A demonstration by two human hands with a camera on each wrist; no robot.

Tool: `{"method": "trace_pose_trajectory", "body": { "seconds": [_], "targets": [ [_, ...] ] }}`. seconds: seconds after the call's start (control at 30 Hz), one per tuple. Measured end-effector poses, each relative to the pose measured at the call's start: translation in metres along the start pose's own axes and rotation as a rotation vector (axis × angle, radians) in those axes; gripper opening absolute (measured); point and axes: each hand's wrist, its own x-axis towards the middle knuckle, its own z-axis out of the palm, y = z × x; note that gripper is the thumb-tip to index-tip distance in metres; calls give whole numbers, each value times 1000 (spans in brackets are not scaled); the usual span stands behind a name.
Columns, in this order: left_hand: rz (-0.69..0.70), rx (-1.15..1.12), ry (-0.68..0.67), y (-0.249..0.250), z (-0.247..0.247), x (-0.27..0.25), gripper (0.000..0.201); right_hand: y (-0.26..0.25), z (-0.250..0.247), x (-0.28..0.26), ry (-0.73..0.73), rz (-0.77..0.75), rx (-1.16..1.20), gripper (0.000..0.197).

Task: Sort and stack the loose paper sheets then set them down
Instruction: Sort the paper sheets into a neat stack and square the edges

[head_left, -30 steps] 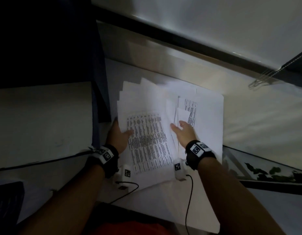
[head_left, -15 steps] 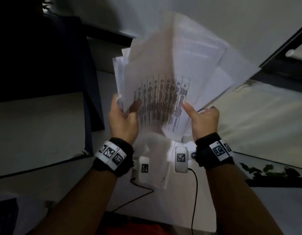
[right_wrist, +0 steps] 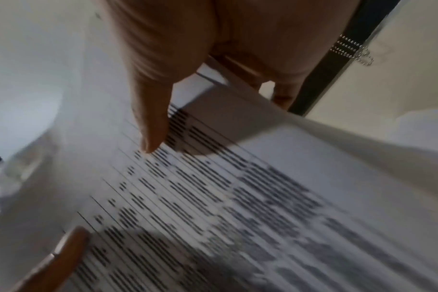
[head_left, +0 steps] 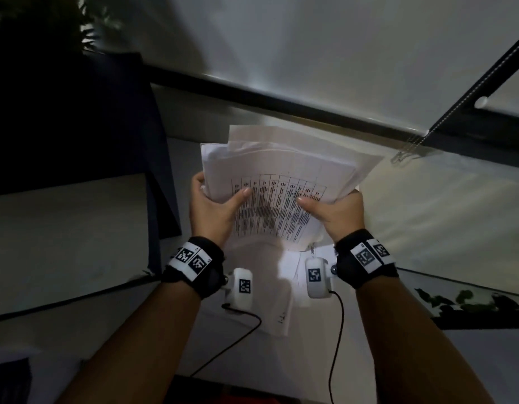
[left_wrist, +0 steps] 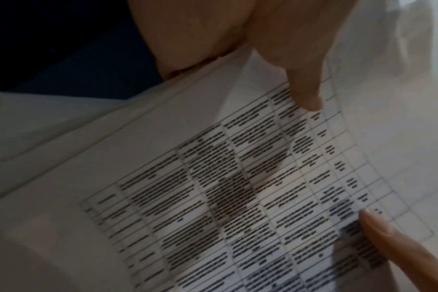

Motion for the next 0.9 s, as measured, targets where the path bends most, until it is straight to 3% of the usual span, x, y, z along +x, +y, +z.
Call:
{"method": "trace_pose_trajectory", "body": {
  "seconds": [0.13, 0.33, 0.5, 0.63, 0.77, 0.8, 0.9],
  "targets": [
    [129, -33, 84, 20, 2, -1, 74, -1, 6, -1, 10, -33, 26, 43],
    [432, 109, 51, 45, 5, 2, 73, 5, 19, -8, 7, -15, 10, 46],
    [312, 34, 146, 71, 10, 7, 50, 16, 23, -15, -34, 53, -79, 26],
    [191, -23, 284, 77, 16, 18, 32, 13, 26, -22, -28, 25, -18, 32],
    [254, -50, 307, 69, 9, 20, 8, 2, 25, -18, 38, -27, 73, 41],
    [266, -75, 279, 66, 7, 17, 10, 0, 25, -16, 40, -20, 81, 37],
    [245, -67, 131, 47, 5, 6, 45, -4, 19, -9, 69, -1, 93, 32]
  ]
}}
